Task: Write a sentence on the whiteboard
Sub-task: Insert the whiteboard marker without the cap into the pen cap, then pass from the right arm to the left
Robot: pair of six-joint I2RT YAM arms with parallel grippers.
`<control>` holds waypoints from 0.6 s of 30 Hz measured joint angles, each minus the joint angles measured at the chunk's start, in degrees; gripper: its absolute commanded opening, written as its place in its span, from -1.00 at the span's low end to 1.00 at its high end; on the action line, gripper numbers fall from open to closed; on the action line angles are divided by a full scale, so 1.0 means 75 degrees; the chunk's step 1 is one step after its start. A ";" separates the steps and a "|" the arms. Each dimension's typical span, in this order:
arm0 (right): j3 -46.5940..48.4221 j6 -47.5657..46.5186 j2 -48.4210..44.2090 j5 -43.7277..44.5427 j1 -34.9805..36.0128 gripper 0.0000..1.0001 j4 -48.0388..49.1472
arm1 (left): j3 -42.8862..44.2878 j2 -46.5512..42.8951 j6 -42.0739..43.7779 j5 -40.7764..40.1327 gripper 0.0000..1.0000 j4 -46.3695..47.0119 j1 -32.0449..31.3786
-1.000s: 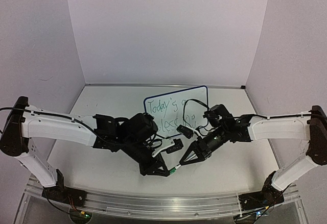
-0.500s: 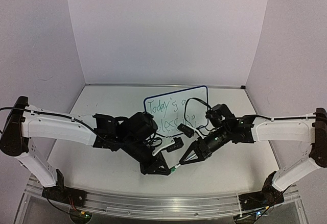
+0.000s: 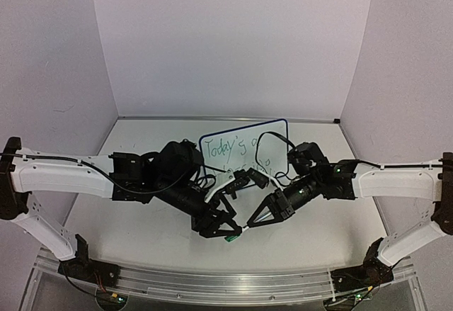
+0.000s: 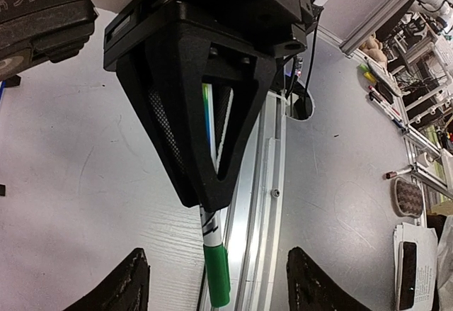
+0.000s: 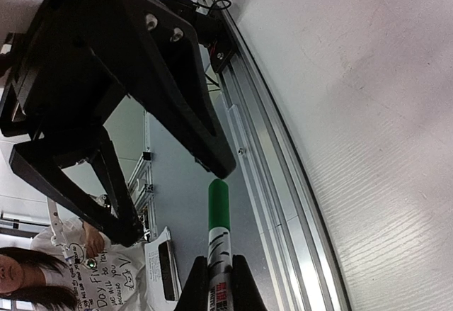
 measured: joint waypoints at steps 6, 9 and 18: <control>0.0029 0.0038 -0.0028 -0.0083 -0.0008 -1.00 0.0000 | -0.0002 0.0339 0.0023 0.0169 0.19 -0.0053 0.0000; 0.0031 0.0059 -0.0038 -0.0116 -0.0008 -1.00 0.0010 | 0.0015 0.0579 0.0048 0.0209 -0.11 -0.0137 0.0000; 0.0031 0.0077 -0.0041 -0.0102 -0.0044 -1.00 0.0023 | 0.0165 0.0832 0.0108 0.0473 -0.98 -0.0167 -0.0023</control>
